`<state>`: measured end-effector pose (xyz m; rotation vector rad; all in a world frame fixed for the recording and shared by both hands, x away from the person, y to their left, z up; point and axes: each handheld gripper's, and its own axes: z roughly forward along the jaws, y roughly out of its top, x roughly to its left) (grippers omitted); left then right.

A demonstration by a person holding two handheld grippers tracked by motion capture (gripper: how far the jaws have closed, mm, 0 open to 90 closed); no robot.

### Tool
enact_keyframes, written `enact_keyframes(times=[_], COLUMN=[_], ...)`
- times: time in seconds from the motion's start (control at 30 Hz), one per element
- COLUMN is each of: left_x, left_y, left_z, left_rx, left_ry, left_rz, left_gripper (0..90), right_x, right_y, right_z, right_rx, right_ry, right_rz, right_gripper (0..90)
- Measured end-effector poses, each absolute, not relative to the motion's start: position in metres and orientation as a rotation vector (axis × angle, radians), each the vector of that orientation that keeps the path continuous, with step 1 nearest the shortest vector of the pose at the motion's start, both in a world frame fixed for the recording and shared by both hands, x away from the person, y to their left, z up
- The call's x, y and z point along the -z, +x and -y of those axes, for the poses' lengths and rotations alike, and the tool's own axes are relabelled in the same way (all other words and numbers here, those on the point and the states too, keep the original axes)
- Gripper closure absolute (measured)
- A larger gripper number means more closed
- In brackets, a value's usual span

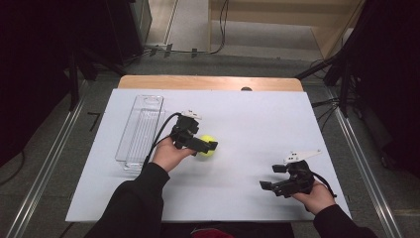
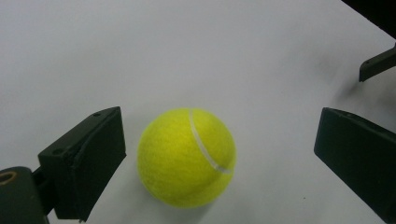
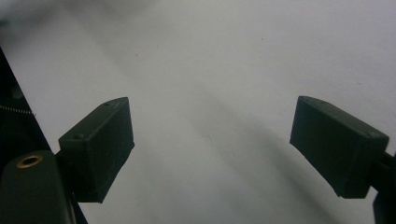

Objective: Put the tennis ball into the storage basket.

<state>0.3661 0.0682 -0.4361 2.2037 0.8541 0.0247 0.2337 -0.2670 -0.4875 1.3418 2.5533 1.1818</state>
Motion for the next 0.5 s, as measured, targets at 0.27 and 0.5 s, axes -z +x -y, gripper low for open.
enact_keyframes(times=[0.27, 0.5], left_x=[0.4387, 0.4419], left_y=[0.3731, 0.3746], left_z=[-0.0595, -0.0591], left_rx=[-0.033, -0.05], left_ry=[2.208, 2.214], left_rz=[-0.853, -0.852], left_gripper=[3.5, 3.5], right_x=[0.4876, 0.4873], right_y=[0.2335, 0.2333], right_z=[0.2669, 0.2668], right_rx=[-1.181, -1.183], right_ry=[1.336, 1.332], right_rz=[-2.557, -2.557], right_gripper=[11.4, 11.5])
